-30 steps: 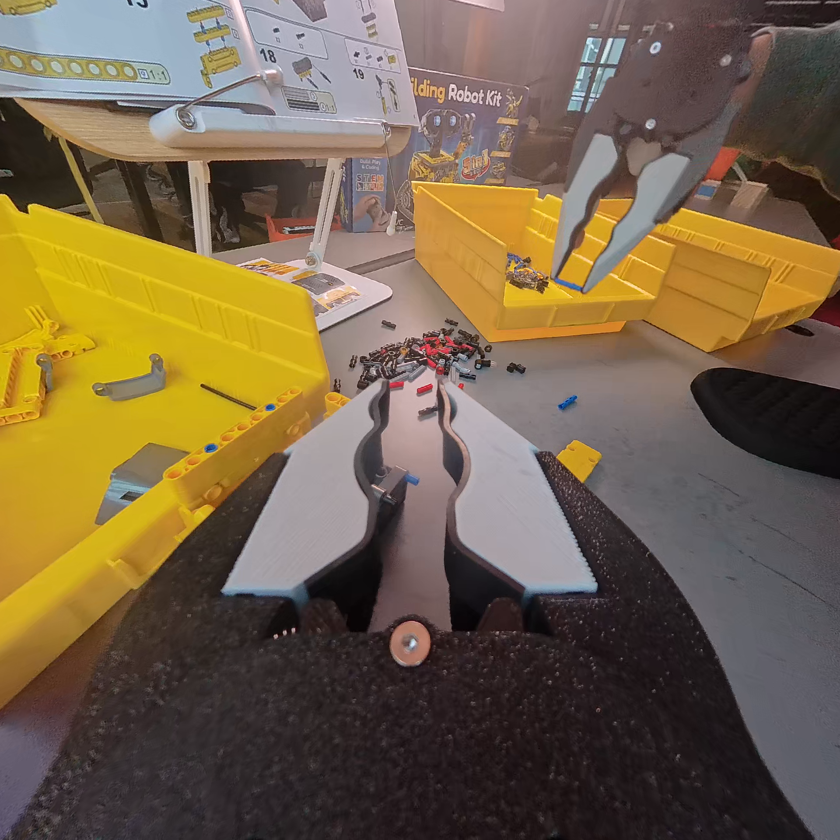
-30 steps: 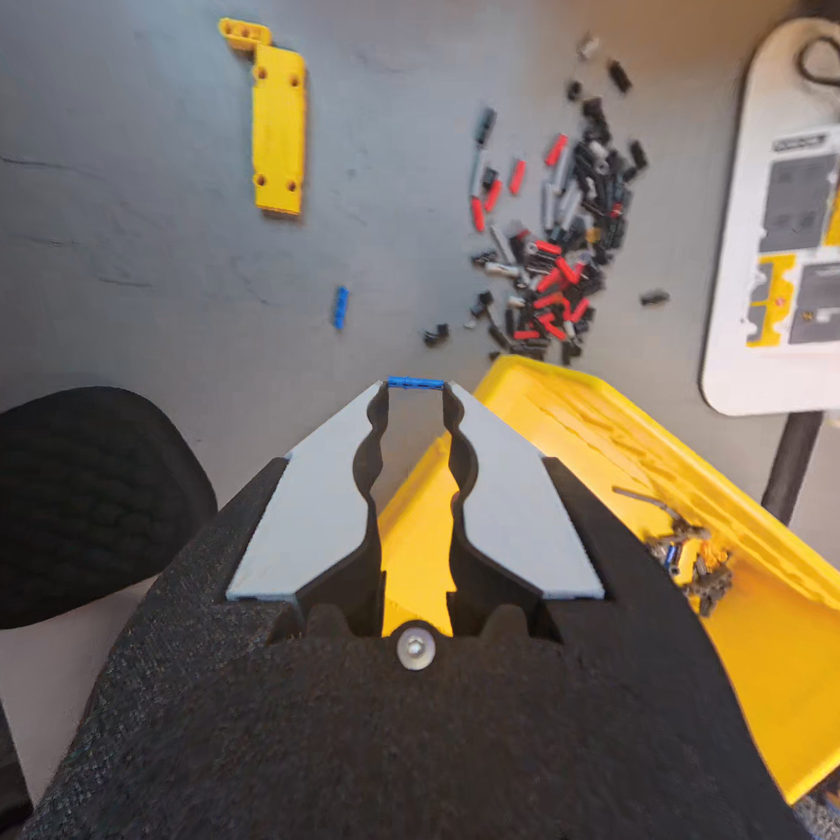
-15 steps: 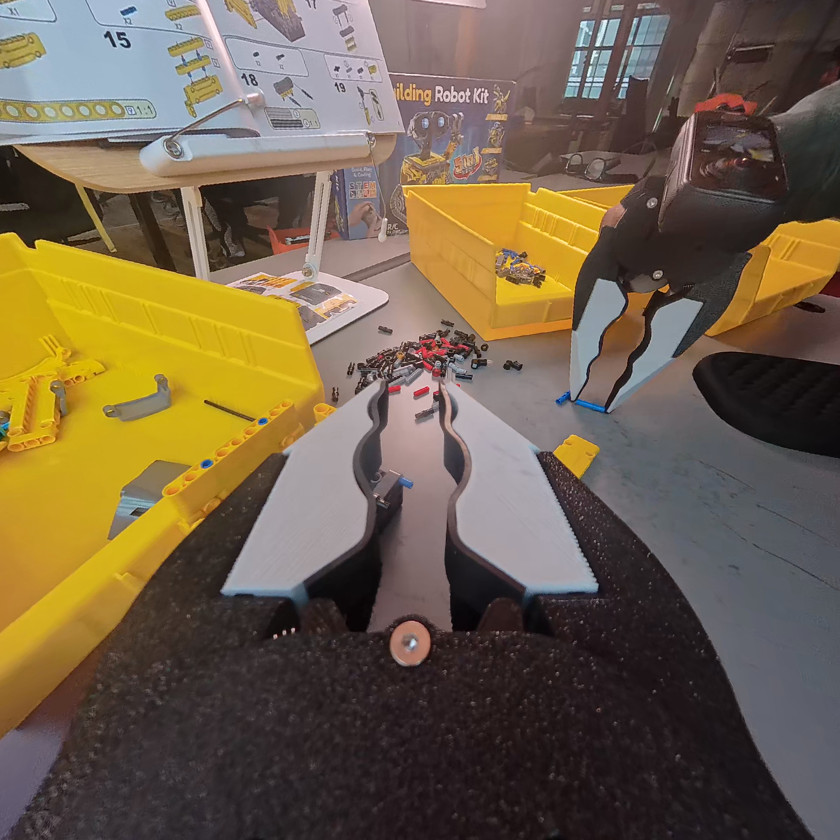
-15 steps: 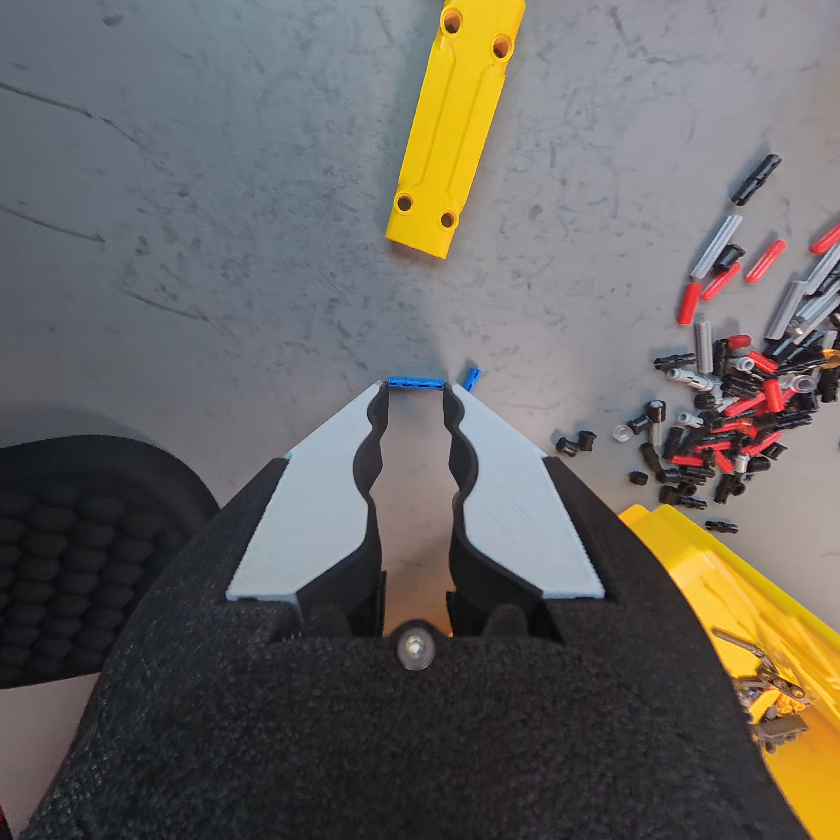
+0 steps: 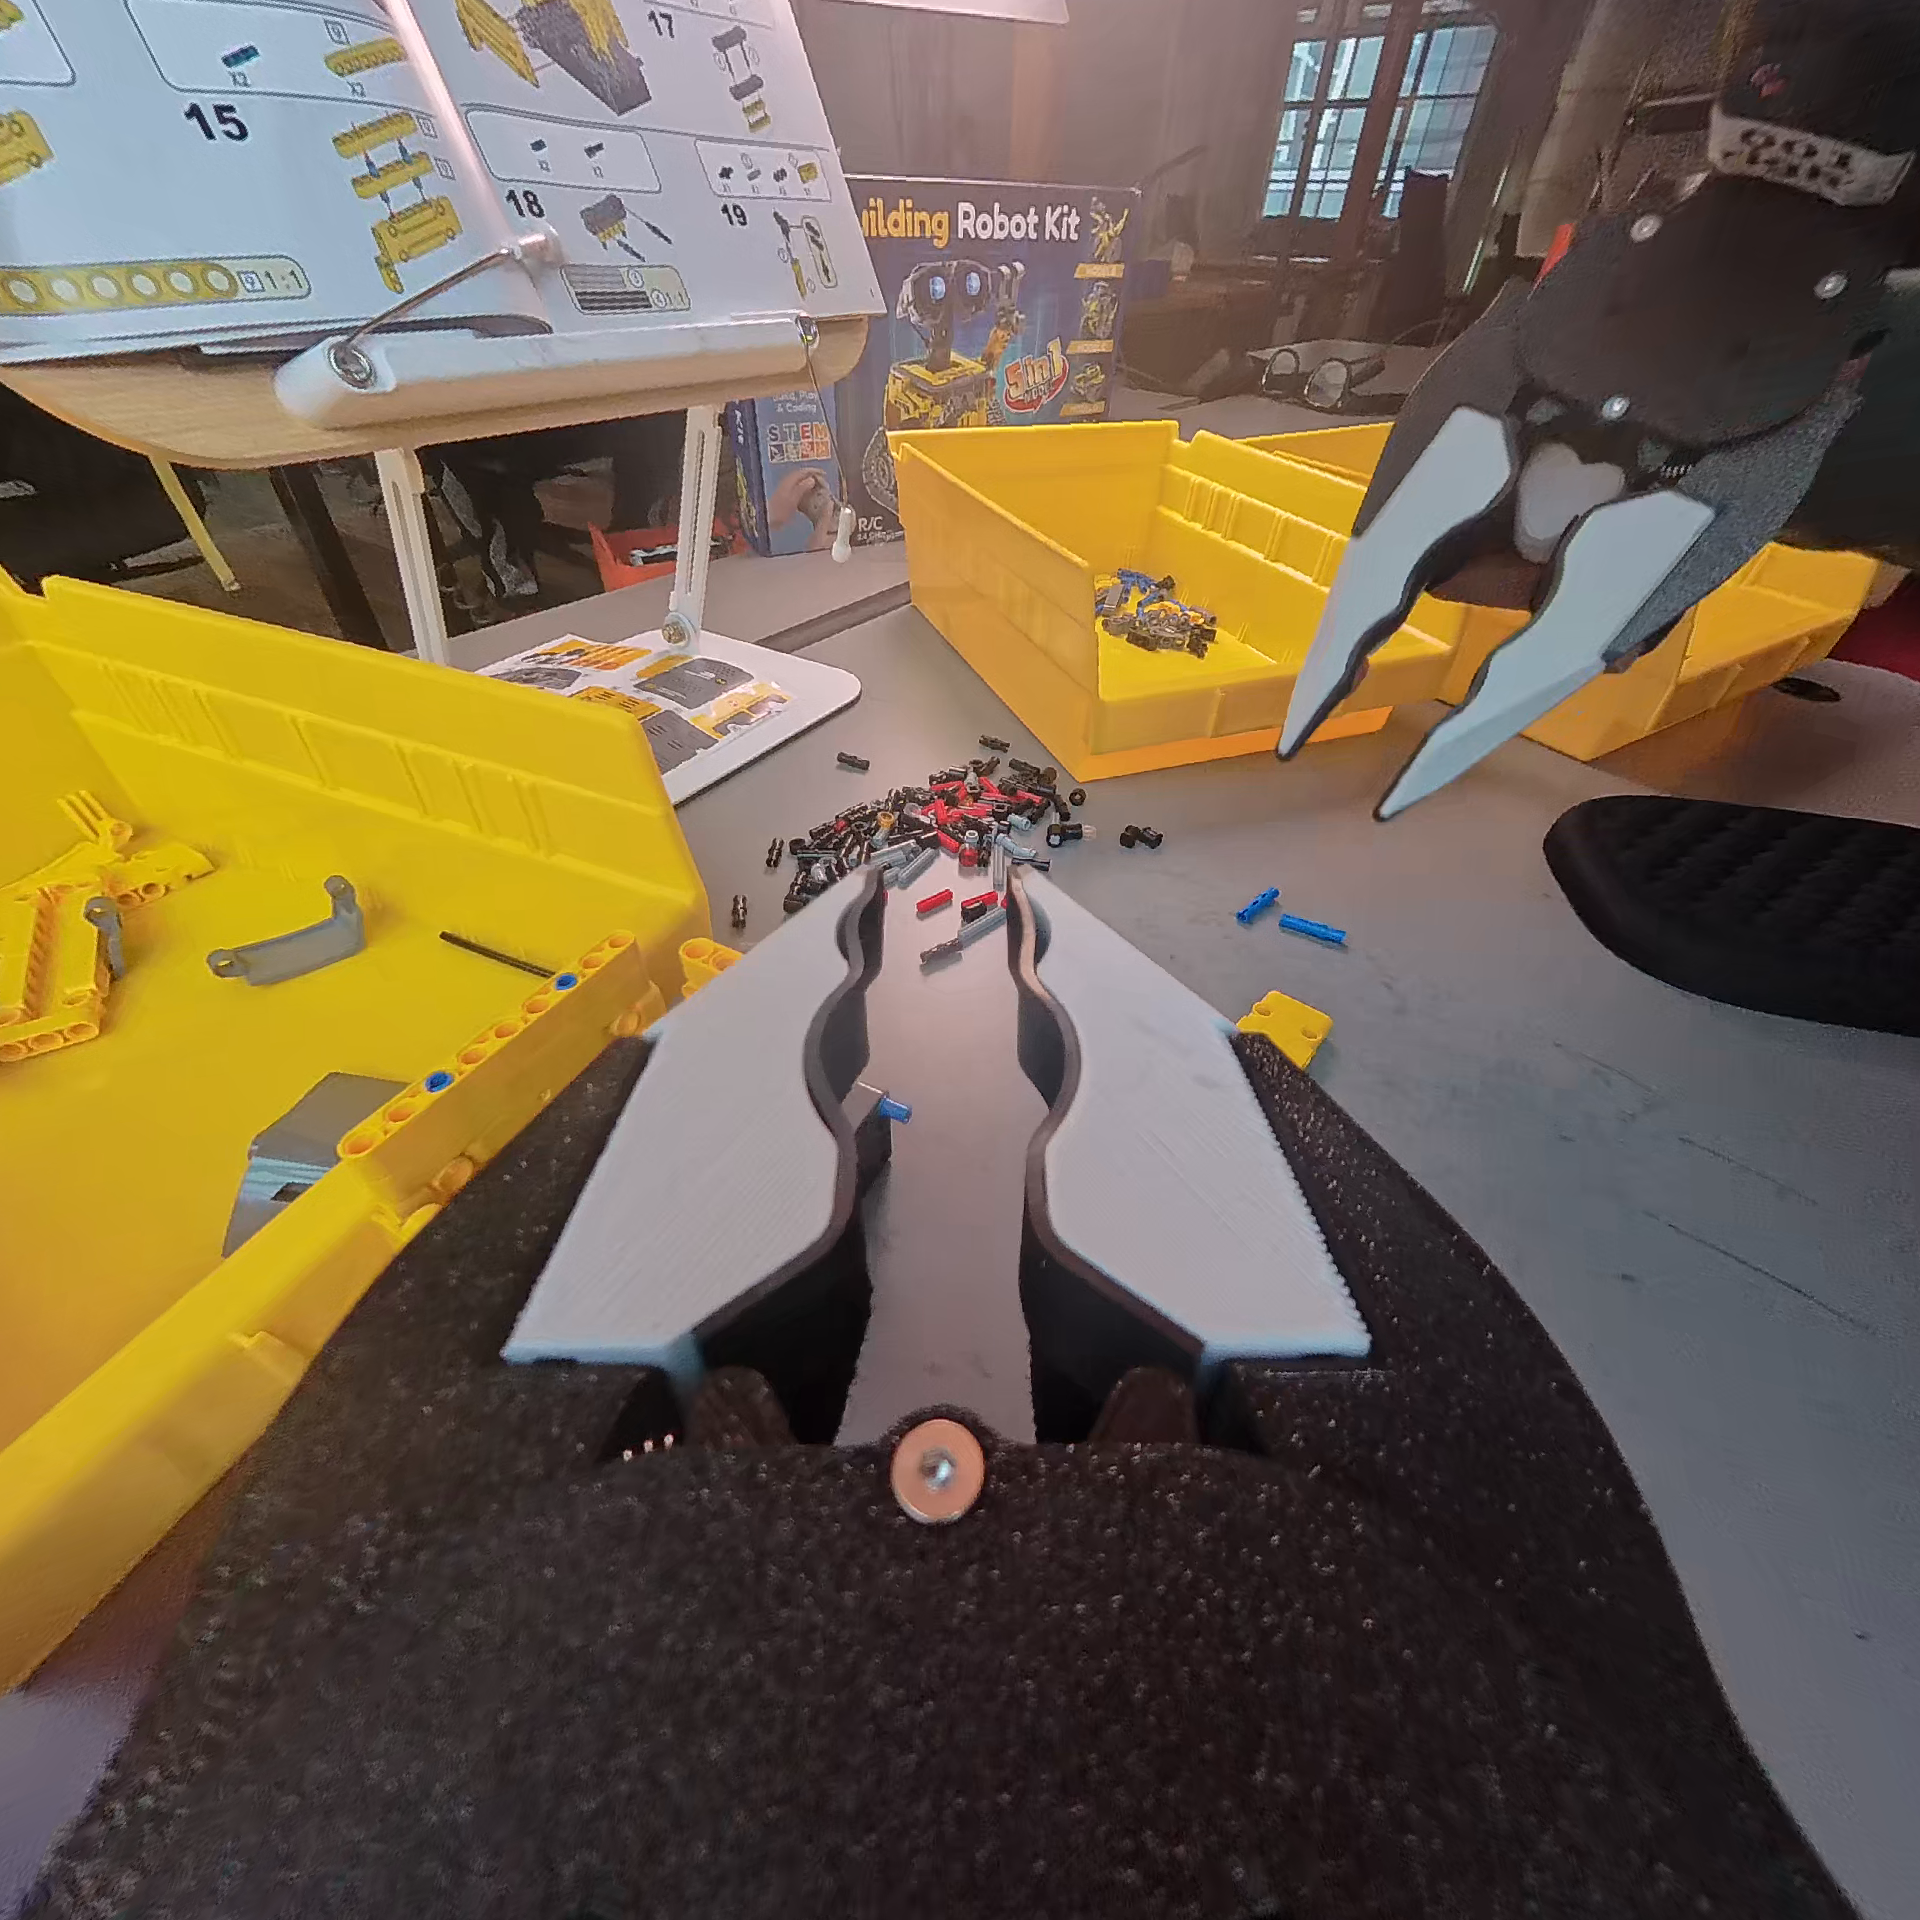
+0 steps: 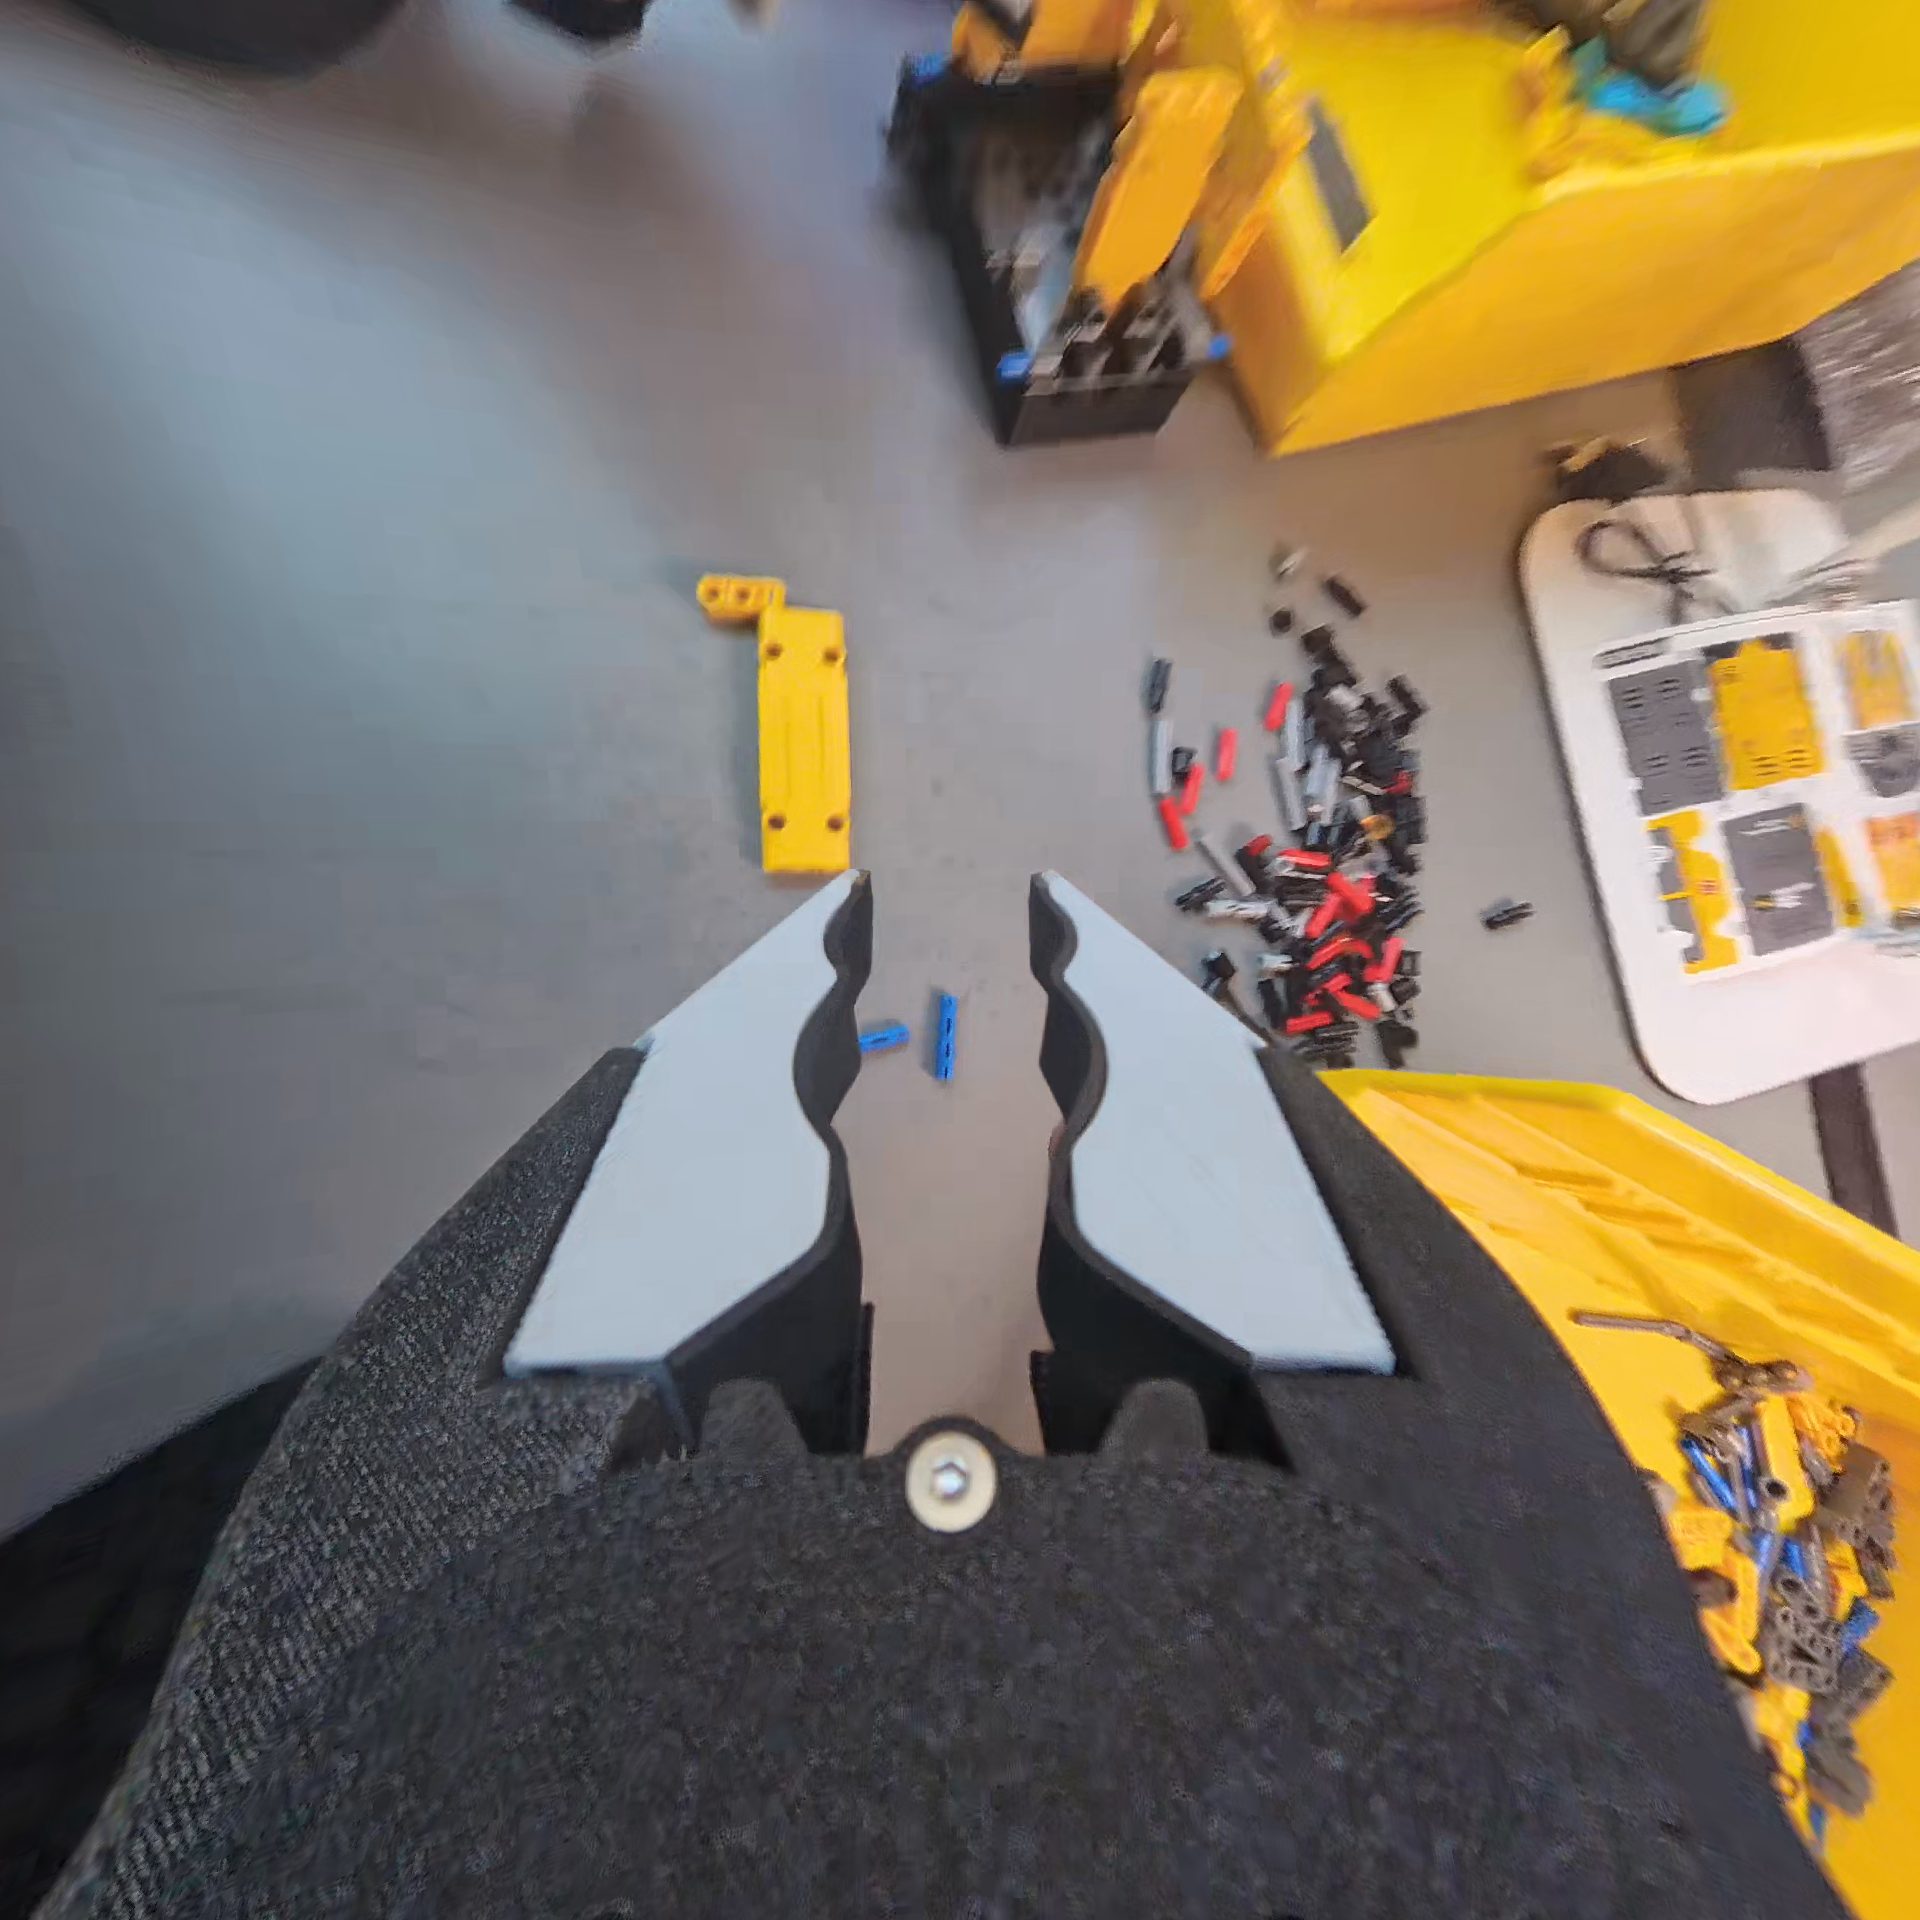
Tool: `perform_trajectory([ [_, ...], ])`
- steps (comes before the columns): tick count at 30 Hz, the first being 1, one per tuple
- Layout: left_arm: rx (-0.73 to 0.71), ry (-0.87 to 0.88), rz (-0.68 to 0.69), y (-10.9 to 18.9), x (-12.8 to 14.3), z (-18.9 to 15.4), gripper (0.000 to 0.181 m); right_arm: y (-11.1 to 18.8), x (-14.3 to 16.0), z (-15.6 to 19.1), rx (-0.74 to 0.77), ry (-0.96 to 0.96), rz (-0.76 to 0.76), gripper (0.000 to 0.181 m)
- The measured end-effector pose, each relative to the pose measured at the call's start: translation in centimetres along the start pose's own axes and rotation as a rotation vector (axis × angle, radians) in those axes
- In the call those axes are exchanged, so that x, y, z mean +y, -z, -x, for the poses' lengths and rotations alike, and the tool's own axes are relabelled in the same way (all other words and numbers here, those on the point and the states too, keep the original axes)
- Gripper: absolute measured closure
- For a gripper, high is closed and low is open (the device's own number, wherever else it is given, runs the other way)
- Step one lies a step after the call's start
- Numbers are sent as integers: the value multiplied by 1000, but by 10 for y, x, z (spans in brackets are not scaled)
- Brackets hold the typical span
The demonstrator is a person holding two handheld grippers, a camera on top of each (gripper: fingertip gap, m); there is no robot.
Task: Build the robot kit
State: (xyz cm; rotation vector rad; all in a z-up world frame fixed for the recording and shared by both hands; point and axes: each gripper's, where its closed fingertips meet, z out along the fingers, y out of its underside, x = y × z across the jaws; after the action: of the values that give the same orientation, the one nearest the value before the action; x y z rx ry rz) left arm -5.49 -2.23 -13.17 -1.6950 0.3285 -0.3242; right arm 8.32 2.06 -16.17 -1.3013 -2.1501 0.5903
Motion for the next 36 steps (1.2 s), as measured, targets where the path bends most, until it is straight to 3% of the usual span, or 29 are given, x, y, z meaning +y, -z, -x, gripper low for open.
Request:
perform_trajectory([
  [3, 3, -2, -25, 3, -6, 0, 157, 25, -20, -16, 169, -131, -241, 149],
  [9, -42, -46, -79, 17, -28, 6, 154, 47, -17, -37, 409, -352, -611, 145],
  [13, -237, -144, -140, 72, -77, 49, 156, 40, -12, -39, 487, -356, -682, 147],
  [16, -453, -138, -22, 136, -94, 114, 160, 34, -10, -37, 476, -331, -663, 151],
  [19, -563, 10, 308, 190, -63, 180, 159, 31, -7, -37, 467, -329, -661, 154],
  [22, -569, 137, 681, 222, 8, 228, 161, 28, -6, -36, 449, -343, -662, 156],
  [26, -505, 191, 1029, 238, 89, 248, 174, 24, -2, -34, 457, -332, -636, 157],
  [29, -481, 178, 1167, 240, 119, 252, 175, 23, 0, -34, 464, -330, -626, 158],
  [31, -502, 145, 1179, 240, 118, 260, 178, 23, 1, -36, 462, -341, -627, 158],
  [36, -478, 85, 1250, 240, 126, 257, 166, 23, 2, -37, 466, -349, -632, 159],
])
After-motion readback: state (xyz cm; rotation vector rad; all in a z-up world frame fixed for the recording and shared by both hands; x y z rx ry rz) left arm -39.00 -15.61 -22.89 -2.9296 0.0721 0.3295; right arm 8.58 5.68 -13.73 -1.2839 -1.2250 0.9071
